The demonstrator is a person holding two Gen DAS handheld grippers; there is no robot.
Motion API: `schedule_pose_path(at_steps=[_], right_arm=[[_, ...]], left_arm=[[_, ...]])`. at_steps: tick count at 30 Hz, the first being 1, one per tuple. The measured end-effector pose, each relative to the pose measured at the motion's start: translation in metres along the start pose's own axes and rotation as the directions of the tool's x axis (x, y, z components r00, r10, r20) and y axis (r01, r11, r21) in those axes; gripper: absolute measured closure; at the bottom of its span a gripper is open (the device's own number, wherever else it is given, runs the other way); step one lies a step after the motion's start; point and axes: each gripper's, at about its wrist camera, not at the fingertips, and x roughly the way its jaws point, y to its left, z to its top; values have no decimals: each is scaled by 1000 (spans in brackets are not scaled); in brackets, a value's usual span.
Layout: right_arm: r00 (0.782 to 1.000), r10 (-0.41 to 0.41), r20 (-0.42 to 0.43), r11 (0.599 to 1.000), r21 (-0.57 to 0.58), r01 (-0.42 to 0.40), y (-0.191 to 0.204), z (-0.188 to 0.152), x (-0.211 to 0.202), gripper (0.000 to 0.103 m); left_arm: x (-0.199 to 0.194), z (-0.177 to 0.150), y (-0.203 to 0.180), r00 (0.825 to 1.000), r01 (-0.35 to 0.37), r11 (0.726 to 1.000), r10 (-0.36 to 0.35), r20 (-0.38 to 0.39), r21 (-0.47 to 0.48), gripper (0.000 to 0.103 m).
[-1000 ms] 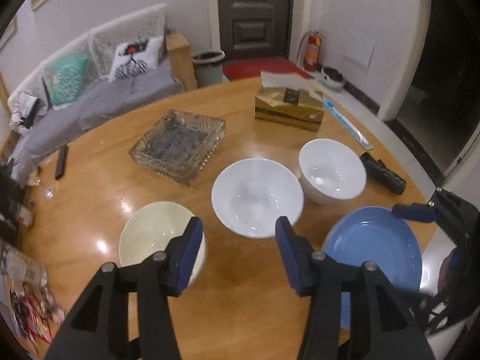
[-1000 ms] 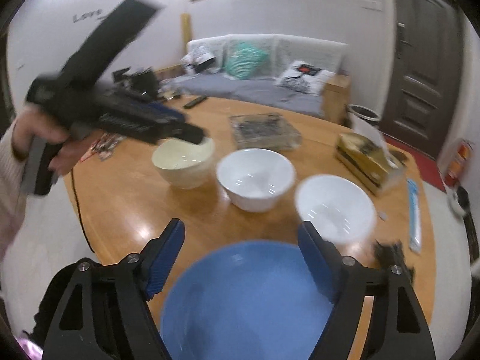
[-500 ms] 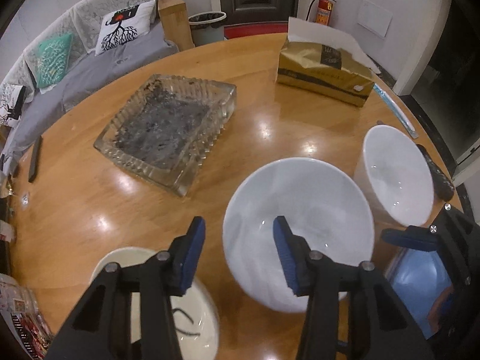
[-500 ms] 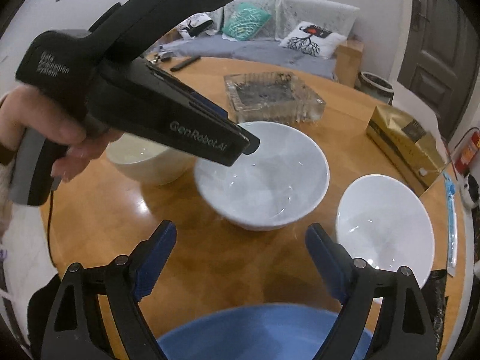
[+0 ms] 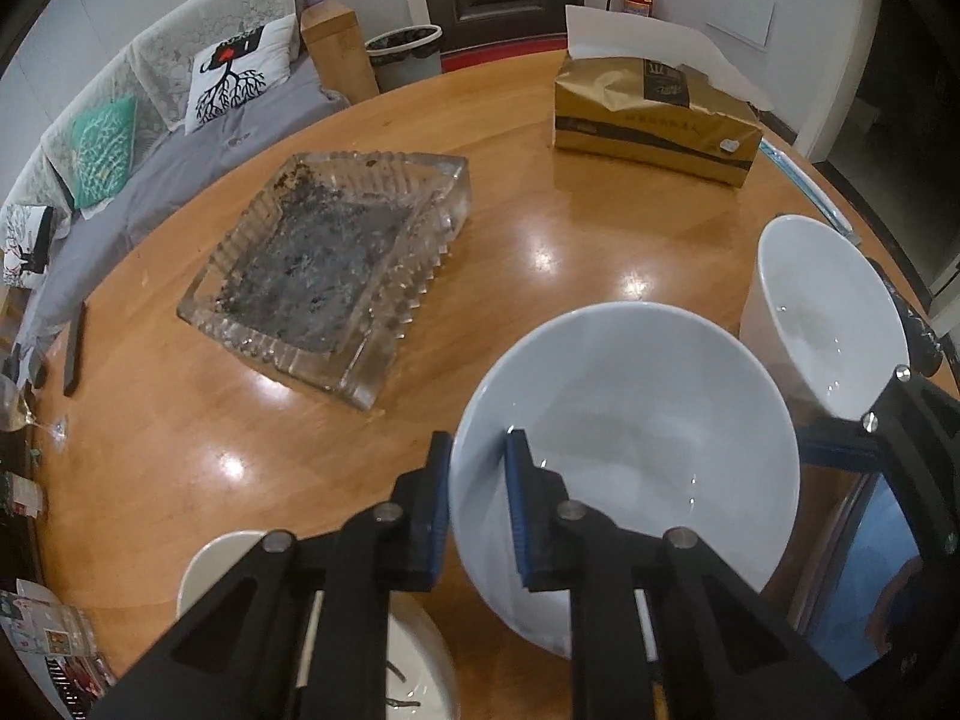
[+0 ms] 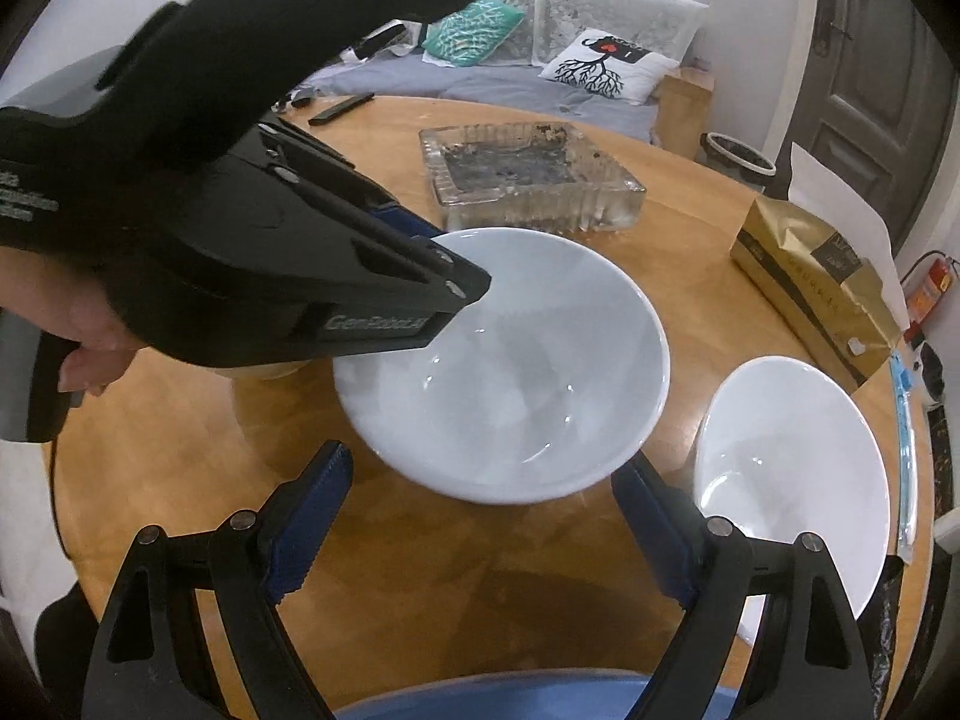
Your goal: Organize plates and bowls
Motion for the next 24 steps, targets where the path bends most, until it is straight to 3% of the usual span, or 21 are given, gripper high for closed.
schedule_pose_path(at_steps=[12, 24], right_arm=[[999, 16, -46, 999, -41, -17, 7, -10, -6, 19], [996, -5, -83, 998, -55, 1, 11, -5, 9, 13]], left_arm=[[-16, -29, -13, 998, 52, 996, -49, -32, 72, 89], [-7, -21, -15, 999, 35, 998, -33, -37, 58, 88]])
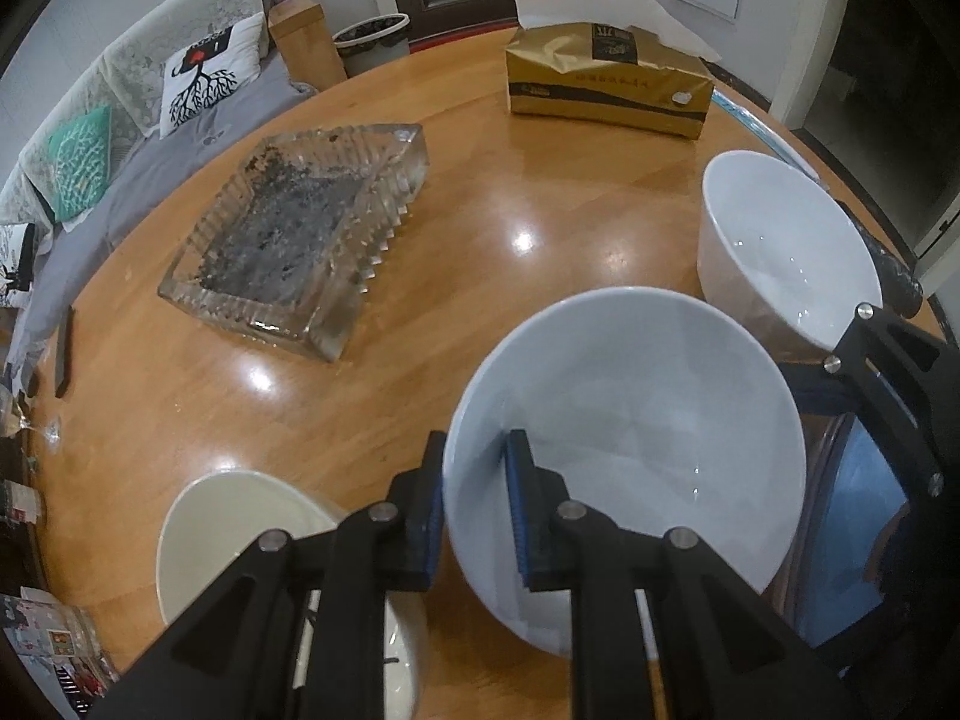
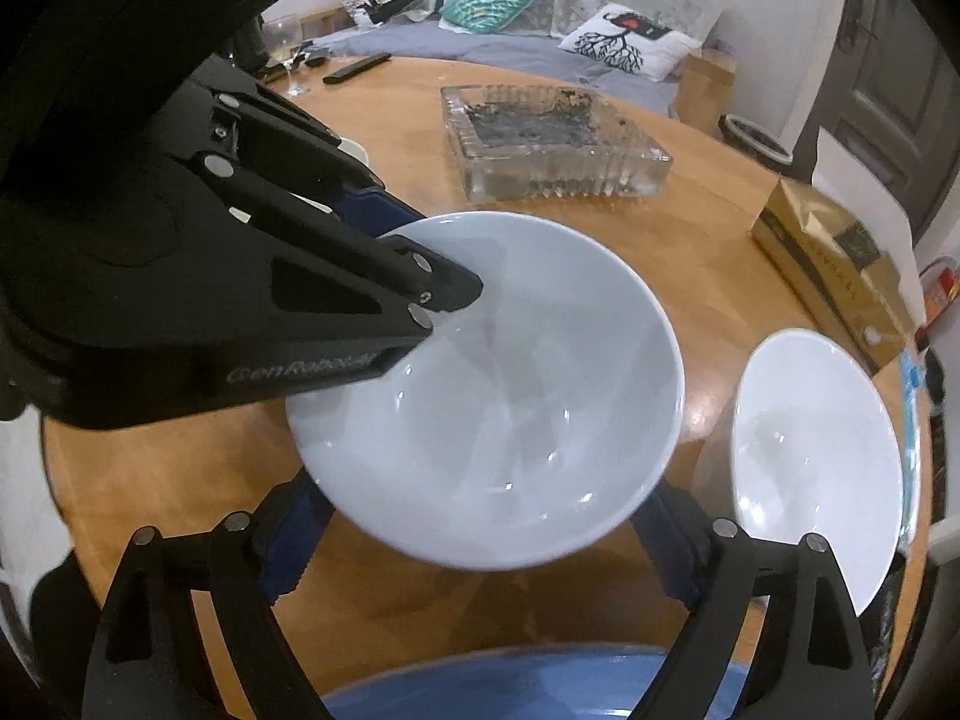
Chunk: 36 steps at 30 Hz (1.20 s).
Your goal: Organize plates and bowls
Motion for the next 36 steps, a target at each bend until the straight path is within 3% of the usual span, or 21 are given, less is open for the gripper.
schedule_pose_path(at_steps=[8, 18, 28, 36], right_arm=[[1000, -4, -3, 1000, -2, 4, 1, -1, -4, 14], [996, -29, 87, 999, -32, 32, 19, 15, -47, 14], [990, -21, 139, 997, -76, 32, 66, 43, -63, 14], [993, -9, 121, 992, -127, 24, 102, 72, -40, 14]], left_arm=[[-11, -3, -3, 1000, 1, 1000, -1, 27, 0, 88], [-67, -10, 10, 993, -28, 999, 30, 117, -26, 88], [-107, -37, 52, 984, -70, 993, 84, 156, -91, 88], [-102, -59, 97, 984, -82, 983, 106, 144, -165, 88]])
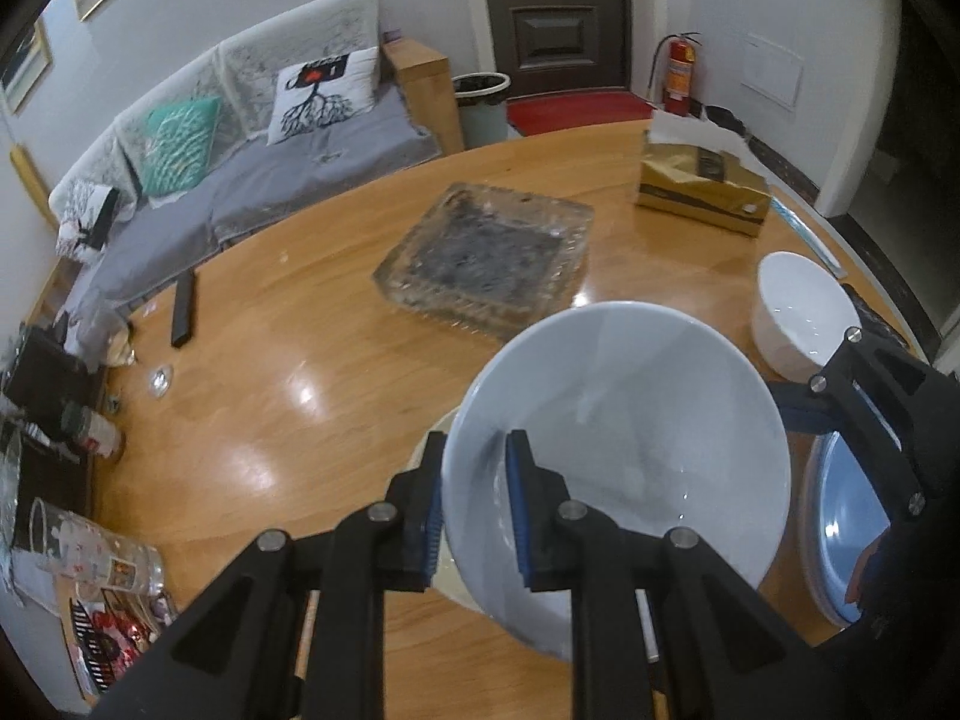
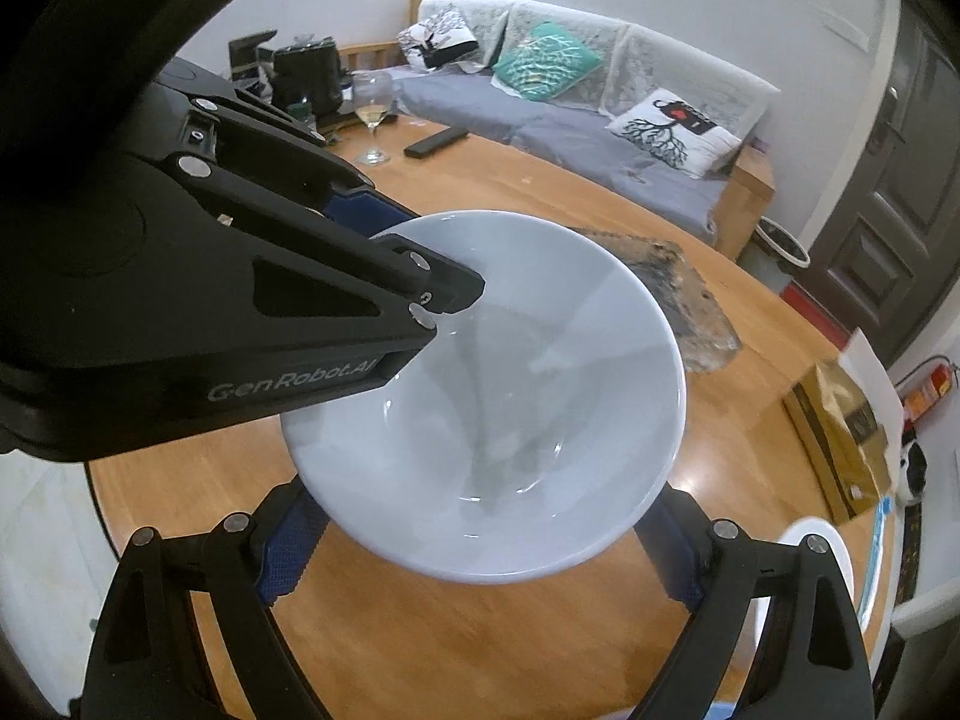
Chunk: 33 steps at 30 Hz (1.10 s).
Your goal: Organize plates and bowls
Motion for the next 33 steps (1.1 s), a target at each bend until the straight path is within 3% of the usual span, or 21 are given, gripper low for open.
schedule_pose_path(at_steps=[13, 26, 33], right_arm=[[996, 57, -64, 998, -16, -58, 12, 17, 47, 14], [991, 87, -100, 996, -2, -87, 4, 22, 52, 14], [986, 110, -129, 994, 12, -109, -2, 22, 54, 14]], left_arm=[[41, -13, 34, 999, 7, 998, -10, -48, -56, 88], [61, -18, 39, 996, 54, 995, -59, -69, -80, 84], [68, -20, 34, 995, 46, 997, -51, -80, -63, 83]])
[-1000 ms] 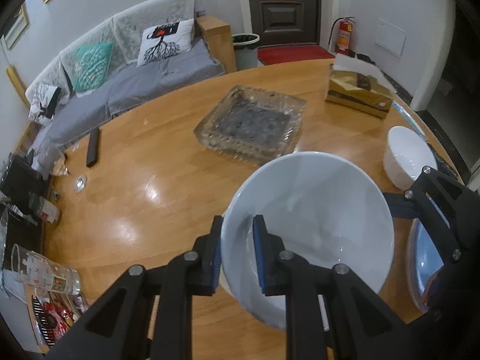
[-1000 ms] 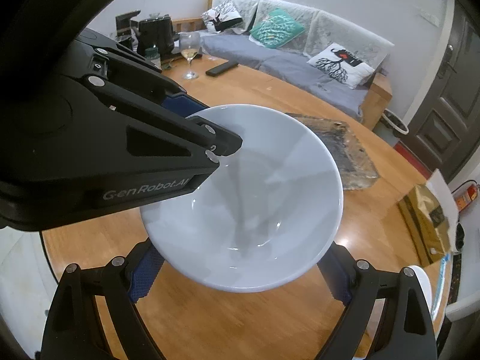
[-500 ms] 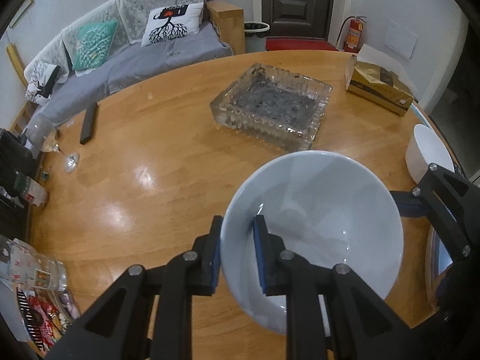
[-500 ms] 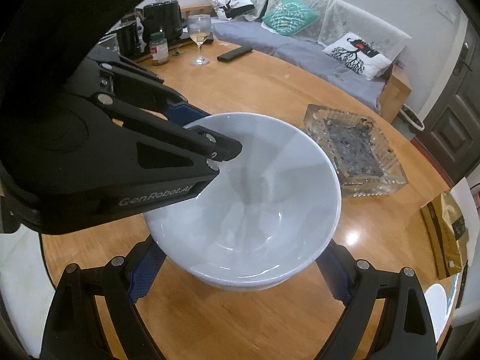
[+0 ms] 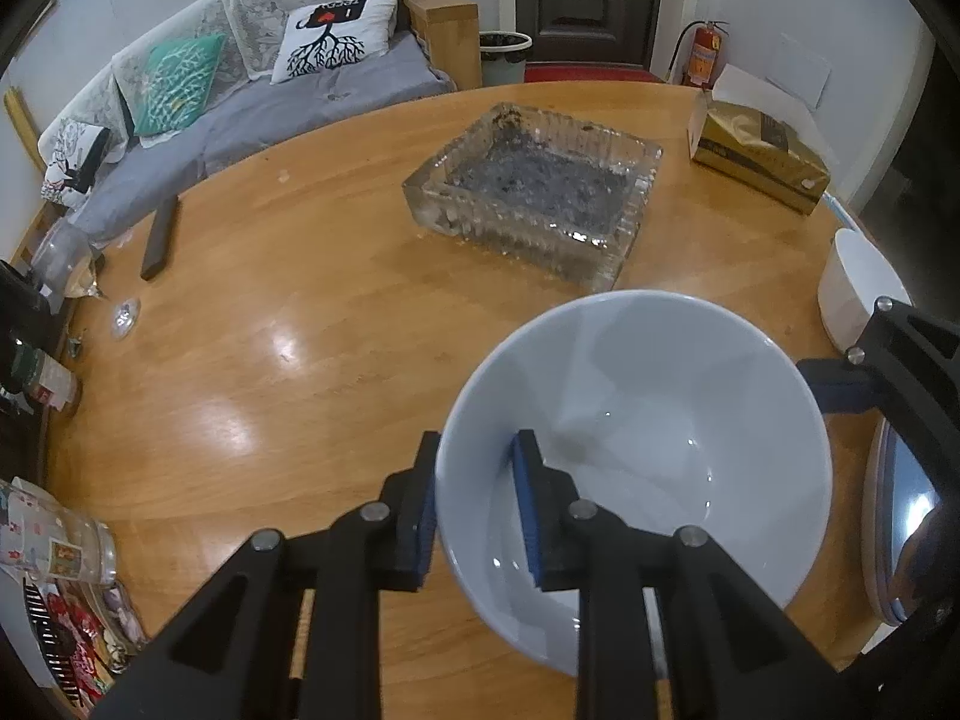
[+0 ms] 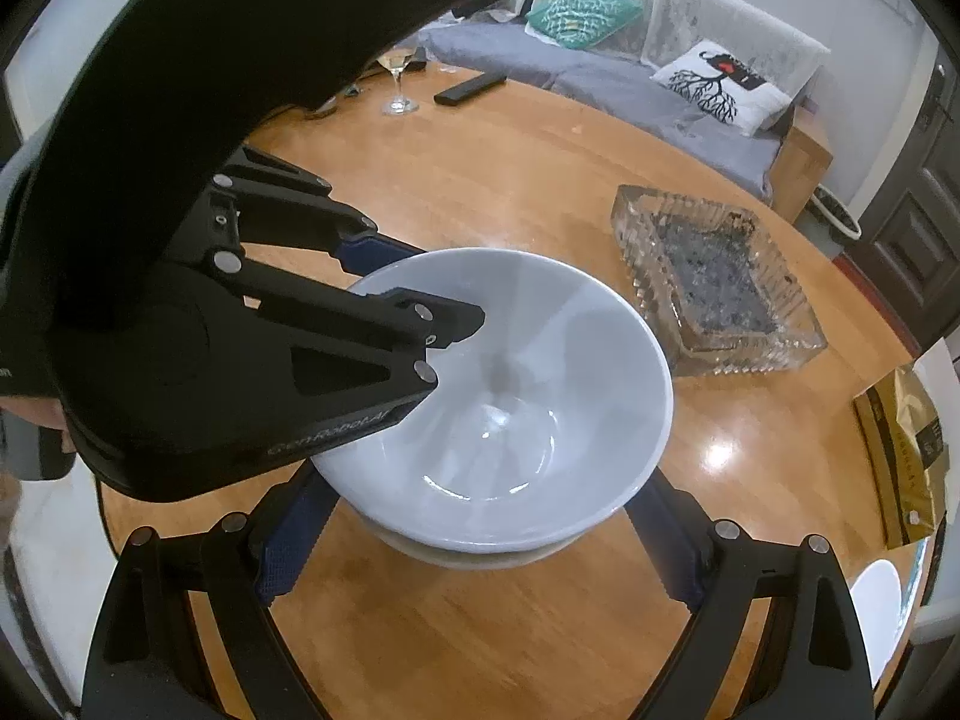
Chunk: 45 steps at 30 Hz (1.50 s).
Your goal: Organize plates and bowls
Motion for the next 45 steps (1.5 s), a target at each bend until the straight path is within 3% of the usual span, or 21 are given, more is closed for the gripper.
schedule_pose_path(at_steps=[24, 29, 33, 39, 45], right_arm=[[1000, 5, -22, 1000, 7, -5, -2, -6, -1, 14], [999, 5, 37, 1000, 18, -5, -5, -16, -19, 16], [996, -4, 92, 998, 58, -2, -17, -37, -50, 15], [978, -47, 202, 992, 126, 21, -55, -81, -114, 11], [970, -143, 196, 976, 193, 105, -110, -137, -150, 9]], left_arm=[[5, -3, -10, 998, -55, 998, 56, -18, 38, 82], [-21, 0, -5, 995, -95, 995, 96, 36, -7, 82], [-53, 8, -7, 994, -74, 996, 78, 71, -49, 82], [-97, 24, -53, 989, -28, 999, 31, 146, -21, 70], [-104, 57, -124, 984, 54, 998, -57, 170, 22, 63]])
